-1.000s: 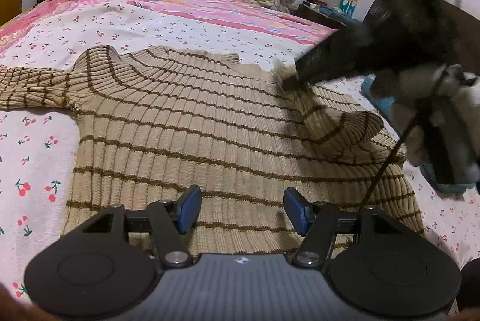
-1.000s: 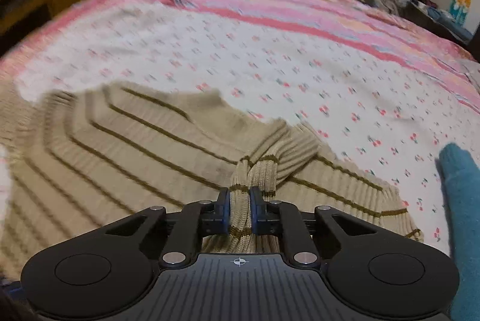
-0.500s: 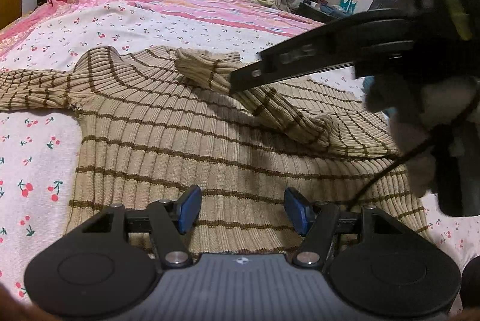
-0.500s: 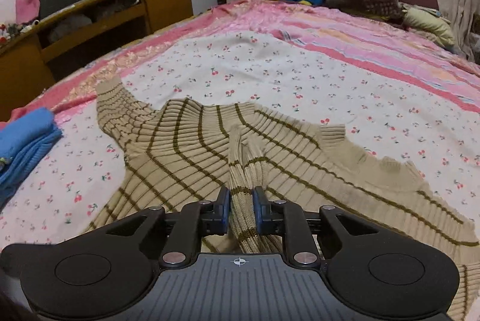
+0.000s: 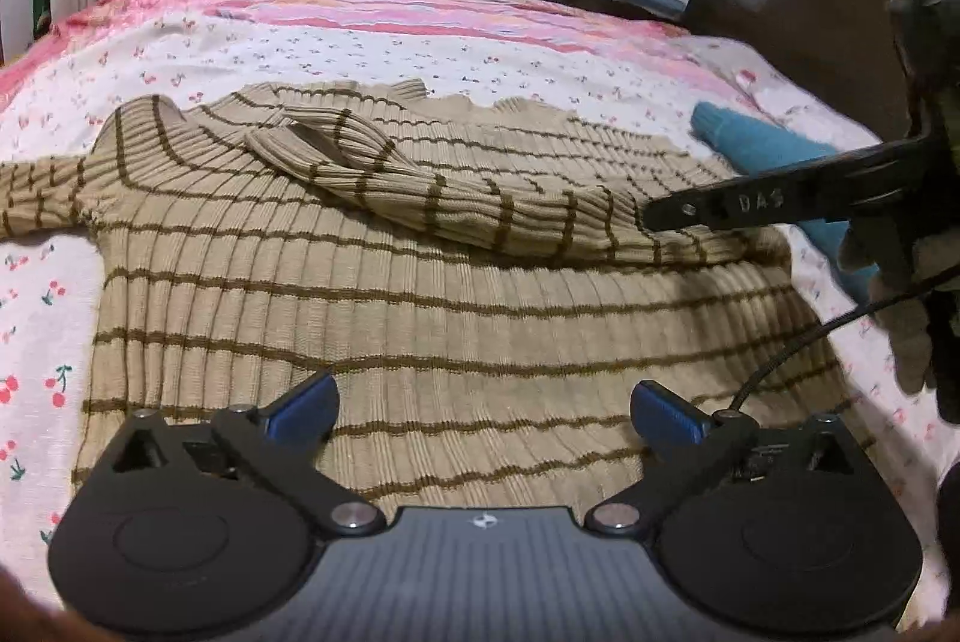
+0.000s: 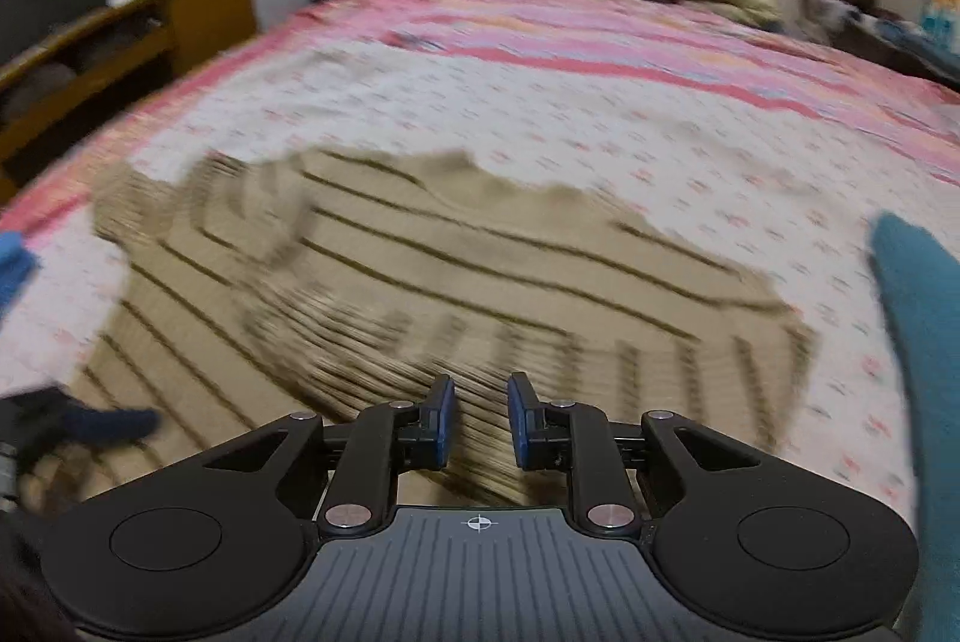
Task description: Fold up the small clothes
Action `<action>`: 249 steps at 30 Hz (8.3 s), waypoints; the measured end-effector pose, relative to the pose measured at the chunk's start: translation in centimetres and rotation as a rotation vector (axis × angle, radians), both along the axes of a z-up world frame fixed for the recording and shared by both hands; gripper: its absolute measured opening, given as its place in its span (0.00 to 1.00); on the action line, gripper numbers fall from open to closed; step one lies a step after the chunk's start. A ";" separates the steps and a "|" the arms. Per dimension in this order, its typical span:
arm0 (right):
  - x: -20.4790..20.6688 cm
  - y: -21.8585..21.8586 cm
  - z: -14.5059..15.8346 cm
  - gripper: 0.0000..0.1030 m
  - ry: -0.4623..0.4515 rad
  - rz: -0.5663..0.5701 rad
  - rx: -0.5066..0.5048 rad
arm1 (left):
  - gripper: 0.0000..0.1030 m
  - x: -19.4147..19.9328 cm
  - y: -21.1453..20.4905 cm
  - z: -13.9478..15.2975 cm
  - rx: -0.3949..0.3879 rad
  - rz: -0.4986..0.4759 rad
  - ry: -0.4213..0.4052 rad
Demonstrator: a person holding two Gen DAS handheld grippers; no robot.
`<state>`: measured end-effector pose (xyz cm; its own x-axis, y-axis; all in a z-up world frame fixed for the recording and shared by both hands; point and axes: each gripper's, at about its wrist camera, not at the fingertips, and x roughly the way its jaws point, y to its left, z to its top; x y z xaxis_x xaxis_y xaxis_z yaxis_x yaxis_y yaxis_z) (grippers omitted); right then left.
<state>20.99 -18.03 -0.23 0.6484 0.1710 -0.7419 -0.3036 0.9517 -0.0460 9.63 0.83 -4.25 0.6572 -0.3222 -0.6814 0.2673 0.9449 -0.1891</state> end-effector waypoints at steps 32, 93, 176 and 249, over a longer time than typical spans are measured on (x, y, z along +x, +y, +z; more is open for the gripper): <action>4.4 14.7 0.1 0.13 -0.030 0.273 -0.042 | 1.00 -2.3 5.0 1.9 -0.045 0.194 -0.059; 3.2 -1.0 -0.9 0.16 -0.024 0.038 0.001 | 1.00 5.9 2.0 4.1 0.085 0.178 -0.194; 0.5 6.0 2.0 0.24 -0.092 0.121 0.242 | 0.15 9.0 15.1 10.2 -0.241 0.292 -0.176; -2.0 -5.7 2.3 0.13 -0.078 -0.196 0.059 | 0.47 6.0 3.6 5.9 0.143 0.114 -0.114</action>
<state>18.97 -23.74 2.07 0.7287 0.0779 -0.6804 -0.1104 0.9939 -0.0044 15.60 4.44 1.64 0.7593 -0.1466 -0.6340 0.1687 0.9853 -0.0257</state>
